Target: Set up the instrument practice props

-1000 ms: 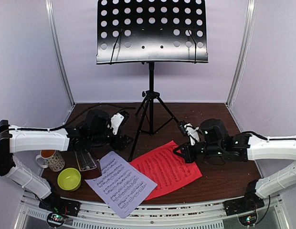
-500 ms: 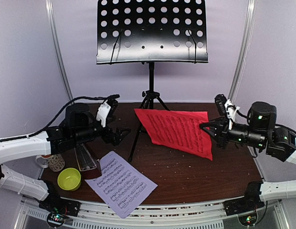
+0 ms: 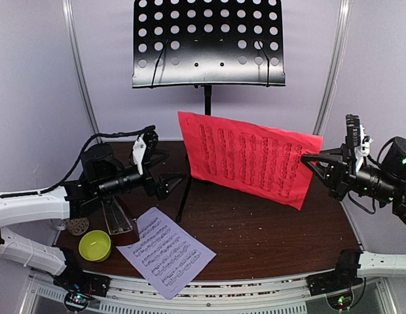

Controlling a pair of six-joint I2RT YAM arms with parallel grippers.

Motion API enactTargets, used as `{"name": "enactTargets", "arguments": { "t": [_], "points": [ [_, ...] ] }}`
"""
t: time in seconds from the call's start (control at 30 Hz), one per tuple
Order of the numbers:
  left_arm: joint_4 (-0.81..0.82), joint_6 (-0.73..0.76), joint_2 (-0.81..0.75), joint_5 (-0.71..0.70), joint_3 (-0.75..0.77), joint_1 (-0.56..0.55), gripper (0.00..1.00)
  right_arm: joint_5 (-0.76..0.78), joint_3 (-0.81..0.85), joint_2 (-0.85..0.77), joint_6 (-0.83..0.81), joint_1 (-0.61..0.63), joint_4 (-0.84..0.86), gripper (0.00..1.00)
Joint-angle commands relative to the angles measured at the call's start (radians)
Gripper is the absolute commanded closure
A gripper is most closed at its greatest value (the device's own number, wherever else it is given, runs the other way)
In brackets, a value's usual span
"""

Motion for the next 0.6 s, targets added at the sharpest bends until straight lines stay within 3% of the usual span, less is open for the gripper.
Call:
{"name": "enactTargets", "arguments": {
  "t": [0.0,0.2,0.3,0.47,0.57],
  "points": [
    [0.21,-0.022,0.022,0.106,0.018,-0.013,0.04,-0.082,0.009,-0.015,0.04,-0.004,0.078,1.0],
    [0.329,-0.065,0.049,0.221,0.036,-0.05,0.29,-0.1,-0.023,-0.025,0.068,-0.004,0.157,1.0],
    [0.351,-0.078,0.055,0.254,0.045,-0.059,0.49,-0.11,-0.032,-0.029,0.079,-0.004,0.179,1.0],
    [0.363,-0.09,0.012,0.257,0.038,-0.06,0.96,-0.072,-0.06,-0.051,0.074,-0.006,0.181,1.0],
    [0.284,-0.083,-0.027,0.225,0.051,-0.06,1.0,-0.026,-0.091,-0.071,0.068,-0.005,0.18,1.0]
  ]
}}
